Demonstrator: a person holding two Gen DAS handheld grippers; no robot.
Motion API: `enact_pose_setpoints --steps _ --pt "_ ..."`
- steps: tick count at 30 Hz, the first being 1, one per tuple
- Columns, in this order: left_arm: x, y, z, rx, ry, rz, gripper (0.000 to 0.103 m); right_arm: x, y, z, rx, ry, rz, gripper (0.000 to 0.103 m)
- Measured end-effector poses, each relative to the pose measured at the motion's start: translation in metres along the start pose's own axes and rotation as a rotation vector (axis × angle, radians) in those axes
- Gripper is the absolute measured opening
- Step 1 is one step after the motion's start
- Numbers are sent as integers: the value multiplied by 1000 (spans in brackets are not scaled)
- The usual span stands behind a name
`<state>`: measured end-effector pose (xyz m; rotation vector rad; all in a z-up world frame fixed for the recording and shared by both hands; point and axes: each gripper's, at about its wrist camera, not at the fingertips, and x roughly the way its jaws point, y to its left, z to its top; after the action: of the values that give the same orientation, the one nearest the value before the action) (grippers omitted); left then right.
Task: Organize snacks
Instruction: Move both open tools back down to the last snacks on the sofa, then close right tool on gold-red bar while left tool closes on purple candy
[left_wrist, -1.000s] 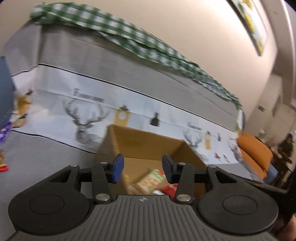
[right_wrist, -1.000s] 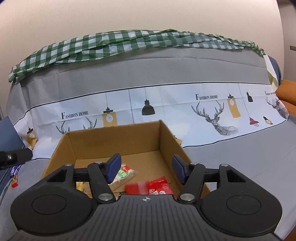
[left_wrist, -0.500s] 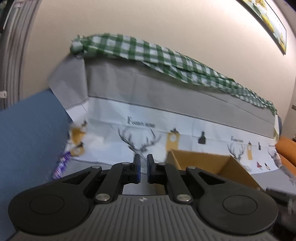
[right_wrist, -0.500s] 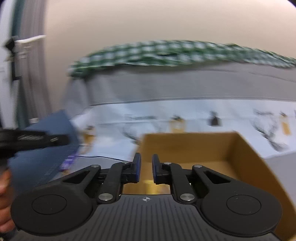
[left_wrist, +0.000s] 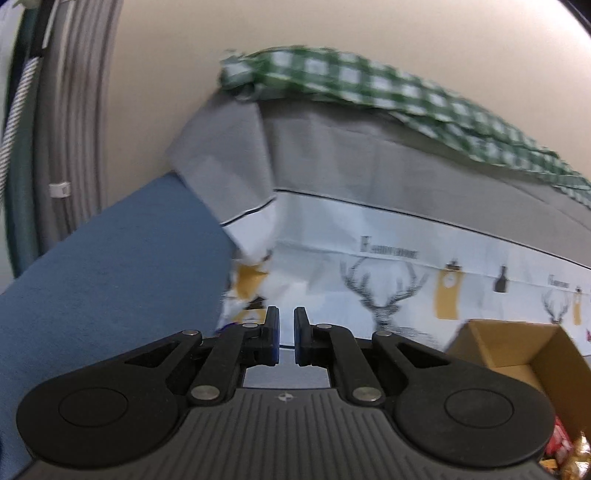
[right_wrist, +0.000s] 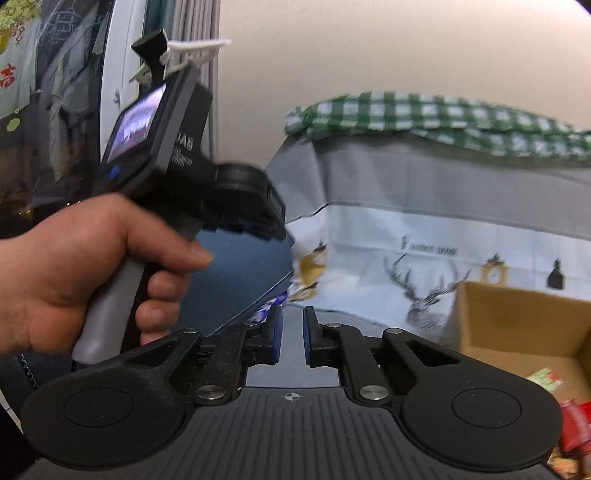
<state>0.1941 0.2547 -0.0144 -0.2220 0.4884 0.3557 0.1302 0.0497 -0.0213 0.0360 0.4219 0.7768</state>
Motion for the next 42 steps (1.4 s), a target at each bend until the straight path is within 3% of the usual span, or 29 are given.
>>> enact_pose_setpoints --steps 5,10,13,16,18,23,32,35,39,42 --pt "8 29 5 -71 25 70 8 44 20 -11 25 92 17 12" --pt "10 59 6 -200 30 124 8 93 40 -28 17 123 0 16" --pt "12 77 2 -291 42 159 8 117 49 -40 6 138 -12 23" --pt "10 92 -1 -385 35 135 7 143 55 -48 4 151 -12 43" --pt "10 90 0 -364 29 147 7 159 56 -52 2 163 -19 51" --pt "12 84 -1 -335 33 155 8 195 52 -59 23 191 -50 54" --pt "19 80 0 -306 30 167 8 243 51 -49 -3 277 -37 53" --pt "19 76 1 -284 23 186 8 247 52 -49 -19 272 -39 31" --pt "19 61 4 -197 -7 199 8 235 53 -49 -3 224 -51 31" --pt "22 47 3 -123 -8 181 8 223 48 -47 26 172 -124 30"
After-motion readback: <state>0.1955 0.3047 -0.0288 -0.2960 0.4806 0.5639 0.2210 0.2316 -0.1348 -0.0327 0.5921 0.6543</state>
